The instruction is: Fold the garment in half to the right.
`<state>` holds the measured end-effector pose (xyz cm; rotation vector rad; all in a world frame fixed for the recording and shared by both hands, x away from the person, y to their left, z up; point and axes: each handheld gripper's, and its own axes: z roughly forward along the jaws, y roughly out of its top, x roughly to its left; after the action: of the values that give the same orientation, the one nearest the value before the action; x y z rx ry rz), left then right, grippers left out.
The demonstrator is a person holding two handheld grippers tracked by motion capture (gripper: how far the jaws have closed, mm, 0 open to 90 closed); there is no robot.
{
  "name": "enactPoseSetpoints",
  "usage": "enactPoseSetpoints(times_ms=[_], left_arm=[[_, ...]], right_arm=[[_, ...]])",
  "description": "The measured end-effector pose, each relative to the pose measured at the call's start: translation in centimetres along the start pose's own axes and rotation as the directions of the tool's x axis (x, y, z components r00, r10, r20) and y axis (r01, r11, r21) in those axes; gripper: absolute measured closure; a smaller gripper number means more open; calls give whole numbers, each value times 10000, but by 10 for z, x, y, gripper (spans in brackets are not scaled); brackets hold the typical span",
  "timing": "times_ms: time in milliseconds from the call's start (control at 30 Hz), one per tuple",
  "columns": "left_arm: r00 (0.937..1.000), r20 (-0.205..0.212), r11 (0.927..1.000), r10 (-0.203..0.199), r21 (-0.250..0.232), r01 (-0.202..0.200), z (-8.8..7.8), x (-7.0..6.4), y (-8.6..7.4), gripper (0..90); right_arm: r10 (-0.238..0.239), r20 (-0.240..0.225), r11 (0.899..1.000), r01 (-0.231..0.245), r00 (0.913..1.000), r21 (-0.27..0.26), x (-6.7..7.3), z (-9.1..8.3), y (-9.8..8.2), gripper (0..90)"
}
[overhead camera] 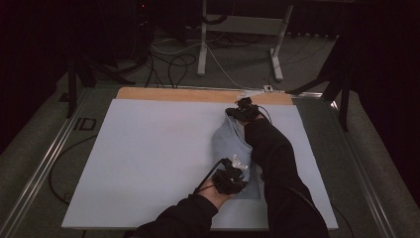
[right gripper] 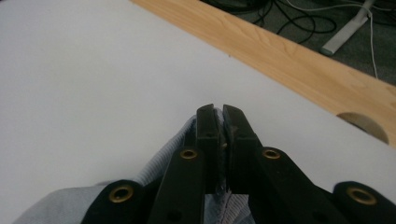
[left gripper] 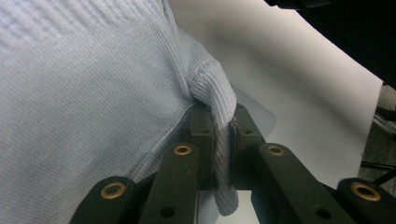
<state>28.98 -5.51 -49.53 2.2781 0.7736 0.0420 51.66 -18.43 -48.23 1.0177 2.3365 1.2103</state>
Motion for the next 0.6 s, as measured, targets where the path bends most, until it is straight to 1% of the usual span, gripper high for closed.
enactPoseSetpoints(times_ms=[133,167,233,267,300,400,500,533,567,600], left_arm=[[10000,-23,9999,-62,99,63,5,1,-1,838],[10000,-38,9999,-59,110,60,6,1,-1,838],[9999,-91,9998,-72,172,74,8,0,-1,838],[9999,-97,9998,-65,182,67,9,0,-1,838],[9999,-127,9997,-44,219,47,9,0,-1,838],[9998,-201,9995,-64,298,70,12,0,-1,838],[9996,-274,9994,-58,351,68,17,-1,-1,838],[9997,-241,9992,-83,394,92,18,-1,-1,837],[9996,-274,9991,-65,421,76,19,-1,0,837],[9995,-319,9991,-31,419,45,20,-2,0,837]], right_arm=[[21,-43,9998,-20,10000,176,-1,3,-5,831],[-1,-71,9997,2,10000,235,-1,2,-5,807],[38,-63,9993,-36,10000,380,-2,2,-5,735],[93,-140,9992,-87,9999,386,-2,1,-5,696],[56,-105,9990,-52,9999,444,-3,0,-4,661],[73,-75,9990,-69,9999,450,-4,-8,0,545],[184,-3,9990,-184,9998,411,-7,-18,4,457],[294,-72,9990,-291,9995,340,-8,-22,5,440],[395,-91,9989,-392,9992,270,-9,-27,6,444],[428,-15,9990,-428,9991,164,-10,-31,7,444]])
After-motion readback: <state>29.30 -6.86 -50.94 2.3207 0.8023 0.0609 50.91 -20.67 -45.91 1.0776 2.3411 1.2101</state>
